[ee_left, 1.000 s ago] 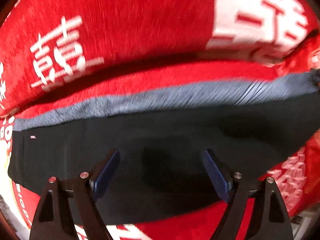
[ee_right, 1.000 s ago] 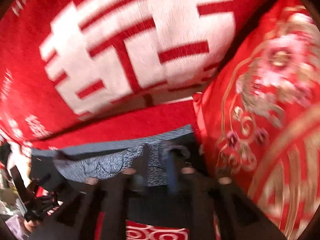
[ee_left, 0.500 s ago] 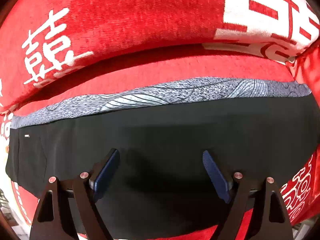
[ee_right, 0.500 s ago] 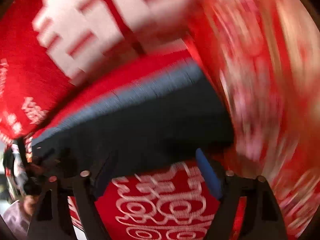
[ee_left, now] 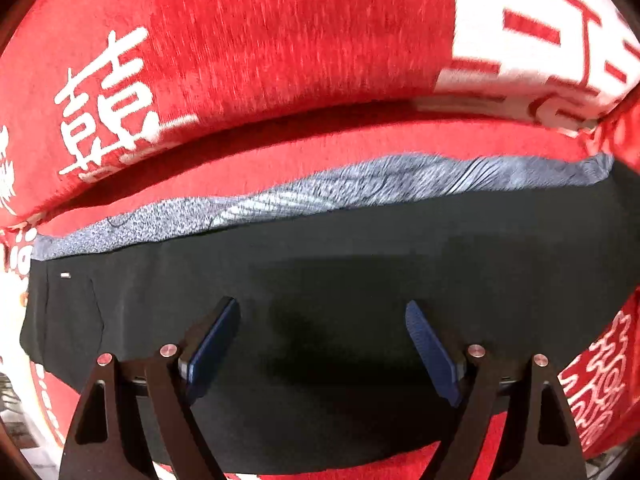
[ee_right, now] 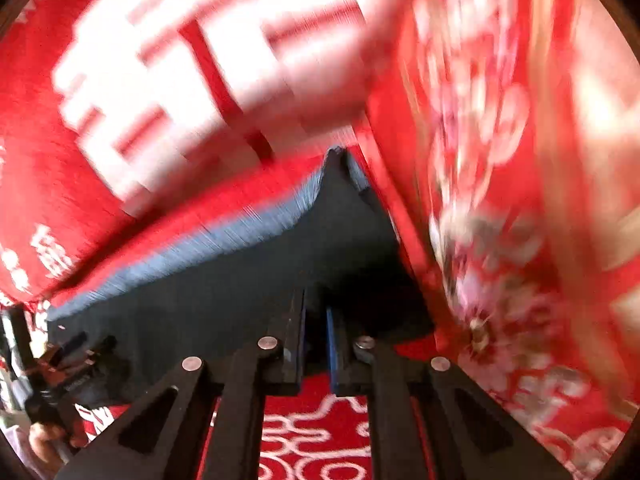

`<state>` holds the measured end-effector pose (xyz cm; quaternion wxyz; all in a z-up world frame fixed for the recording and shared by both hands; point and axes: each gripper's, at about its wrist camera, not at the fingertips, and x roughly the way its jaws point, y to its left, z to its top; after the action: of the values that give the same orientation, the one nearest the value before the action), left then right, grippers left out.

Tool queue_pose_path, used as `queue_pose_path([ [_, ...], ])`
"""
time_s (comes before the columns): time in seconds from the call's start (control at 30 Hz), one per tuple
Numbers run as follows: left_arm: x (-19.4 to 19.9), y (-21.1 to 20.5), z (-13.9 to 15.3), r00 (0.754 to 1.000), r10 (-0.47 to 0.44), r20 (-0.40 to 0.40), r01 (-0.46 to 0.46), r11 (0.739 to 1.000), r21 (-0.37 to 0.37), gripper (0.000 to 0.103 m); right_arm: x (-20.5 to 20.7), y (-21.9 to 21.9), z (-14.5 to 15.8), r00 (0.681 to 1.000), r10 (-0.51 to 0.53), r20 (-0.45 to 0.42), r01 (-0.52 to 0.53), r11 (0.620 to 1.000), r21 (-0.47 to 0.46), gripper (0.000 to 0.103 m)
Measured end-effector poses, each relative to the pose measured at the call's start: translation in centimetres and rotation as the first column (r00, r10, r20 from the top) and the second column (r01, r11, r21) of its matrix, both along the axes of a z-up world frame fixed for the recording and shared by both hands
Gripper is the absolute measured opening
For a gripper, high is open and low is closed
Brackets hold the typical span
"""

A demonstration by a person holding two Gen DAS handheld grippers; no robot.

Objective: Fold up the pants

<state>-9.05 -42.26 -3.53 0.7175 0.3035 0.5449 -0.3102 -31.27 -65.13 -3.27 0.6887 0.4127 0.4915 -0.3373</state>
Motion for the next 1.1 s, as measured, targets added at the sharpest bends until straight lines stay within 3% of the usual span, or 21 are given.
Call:
queue_pose_path([
  [0.03,-0.7,-0.4,0.2,1.000,0.006,-0.002,-0.006,1.000,0.010,0.086,0.0,0.0,-2.2,0.997,-0.002,-0.082,0.009,0.996,0.085,0.025],
  [0.07,-0.5,-0.4,0.5,1.000,0.016,-0.004,-0.016,1.000,-0.001,0.086,-0.6,0.2,-3.0,0.995,-0.015,-0.103,0.028,0.991,0.128,0.026],
  [0.2,0.2,-0.9,1.8,1.000,0.022,0.018,-0.021,0.998,-0.055,0.086,-2.0,2.1,1.6,0.999,-0.016,-0.035,0.016,1.000,-0.010,0.031],
  [0.3,0.7,-2.5,1.3,0.999,0.010,0.040,-0.008,0.999,-0.046,0.086,-0.1,3.4,4.6,0.996,0.086,0.014,-0.084,0.990,-0.110,0.031],
  [0.4,1.8,-4.5,0.3,0.999,0.034,0.041,-0.033,0.999,-0.028,0.086,3.2,1.7,3.1,0.990,0.142,-0.015,-0.143,0.983,-0.119,0.048],
  [0.47,1.9,-4.8,-1.0,0.998,0.029,0.061,-0.030,0.999,0.019,0.086,3.8,0.0,1.9,0.990,0.132,-0.045,-0.136,0.985,-0.110,0.049],
  [0.53,1.7,-4.4,-1.6,0.997,0.022,0.072,-0.023,1.000,0.009,0.097,3.9,-1.2,-1.2,0.982,0.131,-0.139,-0.142,0.987,-0.074,0.049],
  [0.57,1.8,-4.0,-1.7,0.997,0.021,0.077,-0.022,1.000,0.016,0.097,3.5,-1.4,-2.2,0.982,0.130,-0.140,-0.138,0.989,-0.047,0.049],
  [0.6,1.8,-3.1,-1.9,0.998,0.017,0.060,-0.018,1.000,0.016,0.097,2.7,-1.3,-1.8,0.988,0.125,-0.095,-0.133,0.988,-0.075,0.049],
  [0.73,3.2,0.7,-1.2,0.997,0.066,0.040,-0.067,0.997,0.036,0.097,1.6,0.5,-0.3,0.979,0.121,-0.161,-0.136,0.987,-0.082,0.051],
  [0.87,4.9,5.5,0.2,0.991,0.128,0.040,-0.129,0.991,0.046,0.097,1.3,3.7,1.8,0.994,0.111,-0.021,-0.110,0.994,0.021,0.052],
  [0.97,6.8,9.4,1.3,0.986,0.162,0.046,-0.165,0.985,0.055,0.097,3.2,8.5,2.8,0.982,0.126,0.138,-0.146,0.980,0.138,0.052],
  [1.03,8.9,12.0,1.8,0.982,0.180,0.057,-0.184,0.981,0.058,0.097,6.2,13.1,2.7,0.952,0.128,0.280,-0.204,0.942,0.265,0.052],
  [1.1,11.5,14.0,1.7,0.980,0.182,0.083,-0.188,0.980,0.065,0.097,9.1,16.9,1.8,0.925,0.116,0.363,-0.253,0.899,0.357,0.052],
])
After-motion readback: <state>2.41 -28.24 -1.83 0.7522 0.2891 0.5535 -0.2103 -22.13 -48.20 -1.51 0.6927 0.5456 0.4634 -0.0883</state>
